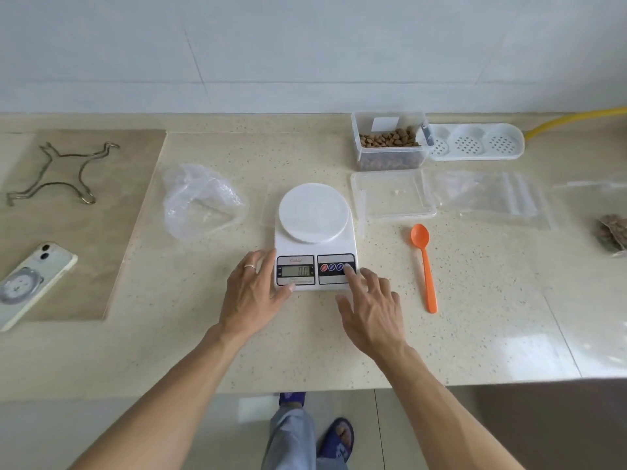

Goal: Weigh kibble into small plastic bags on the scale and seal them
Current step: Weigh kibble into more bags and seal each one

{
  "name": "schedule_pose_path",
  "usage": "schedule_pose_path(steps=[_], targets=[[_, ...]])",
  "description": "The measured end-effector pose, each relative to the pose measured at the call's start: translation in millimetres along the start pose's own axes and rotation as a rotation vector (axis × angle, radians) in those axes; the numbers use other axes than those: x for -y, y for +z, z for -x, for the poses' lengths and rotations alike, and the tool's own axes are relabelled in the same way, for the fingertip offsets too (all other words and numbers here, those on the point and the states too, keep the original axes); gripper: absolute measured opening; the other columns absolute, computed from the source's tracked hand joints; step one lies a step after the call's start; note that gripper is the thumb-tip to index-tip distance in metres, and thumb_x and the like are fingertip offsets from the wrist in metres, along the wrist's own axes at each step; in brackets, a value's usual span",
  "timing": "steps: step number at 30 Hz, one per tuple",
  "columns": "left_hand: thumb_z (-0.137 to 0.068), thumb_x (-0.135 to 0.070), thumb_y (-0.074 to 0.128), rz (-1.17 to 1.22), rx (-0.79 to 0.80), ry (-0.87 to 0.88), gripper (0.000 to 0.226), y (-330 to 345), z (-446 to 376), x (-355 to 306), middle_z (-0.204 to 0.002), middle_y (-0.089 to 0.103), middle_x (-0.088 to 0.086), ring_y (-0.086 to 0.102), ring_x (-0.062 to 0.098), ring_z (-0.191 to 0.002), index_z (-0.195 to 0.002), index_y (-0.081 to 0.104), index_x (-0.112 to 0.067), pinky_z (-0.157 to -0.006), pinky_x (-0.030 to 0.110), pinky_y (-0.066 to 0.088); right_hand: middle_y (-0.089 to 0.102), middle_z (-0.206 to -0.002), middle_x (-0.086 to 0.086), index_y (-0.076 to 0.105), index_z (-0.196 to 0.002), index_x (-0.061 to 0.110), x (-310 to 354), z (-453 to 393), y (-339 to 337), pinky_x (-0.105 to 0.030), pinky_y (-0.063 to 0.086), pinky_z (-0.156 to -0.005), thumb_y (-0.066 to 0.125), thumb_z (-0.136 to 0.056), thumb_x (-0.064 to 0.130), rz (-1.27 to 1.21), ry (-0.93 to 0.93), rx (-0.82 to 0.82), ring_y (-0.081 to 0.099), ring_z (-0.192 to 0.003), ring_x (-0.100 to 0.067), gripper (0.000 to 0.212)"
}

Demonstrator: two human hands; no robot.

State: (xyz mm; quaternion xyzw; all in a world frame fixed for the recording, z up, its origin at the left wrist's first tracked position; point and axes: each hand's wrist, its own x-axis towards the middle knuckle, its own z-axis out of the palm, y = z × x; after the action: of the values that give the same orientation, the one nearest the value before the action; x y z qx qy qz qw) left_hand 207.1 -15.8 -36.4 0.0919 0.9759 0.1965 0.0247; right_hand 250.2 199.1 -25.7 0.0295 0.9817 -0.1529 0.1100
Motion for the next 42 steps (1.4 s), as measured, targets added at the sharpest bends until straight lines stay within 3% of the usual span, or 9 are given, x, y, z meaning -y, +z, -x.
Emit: schedule_pose_path(steps=[4, 13, 24, 27, 32, 36, 39, 42], targets=[[-0.086, -0.050, 0.061, -0.044, 0.021, -0.035, 0.075, 8.9, -3.0, -0.5, -0.135, 0.052, 0.014, 0.047, 0.033, -0.126, -0.145, 0.036, -0.011, -0.101, 0.049, 0.040, 0.026, -0.156, -0.005, 0.012, -0.154, 0.034, 1.0, -4.4, 3.6, -0.041, 0.034, -0.104, 0.031, -0.102, 0.048, 0.088, -0.019, 0.031, 0.033, -0.132, -0.028, 0.058], [-0.085, -0.054, 0.061, -0.044, -0.015, -0.045, 0.078, 14.2, -2.6, 0.0, -0.134, 0.053, 0.011, 0.044, 0.030, -0.128, -0.146, 0.036, -0.013, -0.101, 0.049, 0.039, 0.031, -0.153, -0.005, 0.018, -0.153, 0.037, 4.4, -10.1, 3.1, -0.041, 0.037, -0.100, 0.033, -0.101, 0.051, 0.144, -0.005, 0.015, 0.035, -0.130, -0.028, 0.055], [-0.085, -0.055, 0.061, -0.075, 0.021, -0.035, 0.080, 6.5, -3.2, -4.0, -0.141, 0.047, 0.014, 0.040, 0.030, -0.133, -0.146, 0.034, -0.011, -0.105, 0.048, 0.038, 0.035, -0.153, -0.006, 0.021, -0.153, 0.035, 4.5, -10.0, -4.5, -0.042, 0.038, -0.100, 0.035, -0.101, 0.051, 0.096, -0.013, 0.038, 0.036, -0.130, -0.031, 0.056], [-0.083, -0.051, 0.066, -0.088, 0.003, 0.004, 0.079, 0.8, -4.1, -9.9, -0.146, 0.040, 0.020, 0.033, 0.034, -0.139, -0.143, 0.039, -0.007, -0.108, 0.050, 0.035, 0.045, -0.145, -0.007, 0.020, -0.153, 0.028, 1.3, -9.8, -9.5, -0.041, 0.041, -0.098, 0.038, -0.100, 0.051, -0.001, -0.014, 0.029, 0.042, -0.125, -0.030, 0.060], [-0.084, -0.049, 0.067, -0.051, -0.049, 0.115, 0.076, -12.4, -22.5, -33.4, -0.146, 0.037, 0.018, 0.032, 0.034, -0.139, -0.142, 0.040, -0.007, -0.109, 0.051, 0.036, 0.059, -0.131, -0.009, 0.037, -0.147, 0.015, -13.5, -9.9, -23.5, -0.043, 0.046, -0.093, 0.048, -0.098, 0.048, -0.250, 0.118, -0.103, 0.052, -0.119, -0.029, 0.060], [-0.087, -0.046, 0.064, -0.006, -0.048, 0.212, 0.073, -17.1, -53.7, -59.2, -0.152, 0.032, 0.018, 0.023, 0.032, -0.145, -0.144, 0.039, -0.007, -0.113, 0.045, 0.026, 0.062, -0.121, -0.009, 0.050, -0.137, 0.010, -43.8, -11.3, -35.7, -0.040, 0.043, -0.095, 0.060, -0.094, 0.042, -0.356, 0.314, -0.274, 0.053, -0.113, -0.028, 0.055], [-0.089, -0.044, 0.063, 0.014, -0.007, 0.278, 0.071, -13.3, -77.3, -76.5, -0.154, 0.030, 0.017, 0.019, 0.031, -0.146, -0.145, 0.039, -0.007, -0.115, 0.044, 0.023, 0.061, -0.120, -0.008, 0.048, -0.138, 0.009, -70.4, -12.0, -40.3, -0.038, 0.043, -0.091, 0.064, -0.091, 0.042, -0.469, 0.552, -0.351, 0.052, -0.111, -0.026, 0.060], [-0.090, -0.044, 0.062, 0.021, 0.046, 0.335, 0.068, -6.9, -96.6, -87.8, -0.154, 0.029, 0.015, 0.017, 0.030, -0.147, -0.144, 0.040, -0.008, -0.115, 0.045, 0.023, 0.059, -0.118, -0.005, 0.038, -0.143, 0.010, -86.2, -13.6, -39.3, -0.041, 0.048, -0.093, 0.064, -0.087, 0.053, -0.615, 0.703, -0.315, 0.055, -0.113, -0.025, 0.076]])
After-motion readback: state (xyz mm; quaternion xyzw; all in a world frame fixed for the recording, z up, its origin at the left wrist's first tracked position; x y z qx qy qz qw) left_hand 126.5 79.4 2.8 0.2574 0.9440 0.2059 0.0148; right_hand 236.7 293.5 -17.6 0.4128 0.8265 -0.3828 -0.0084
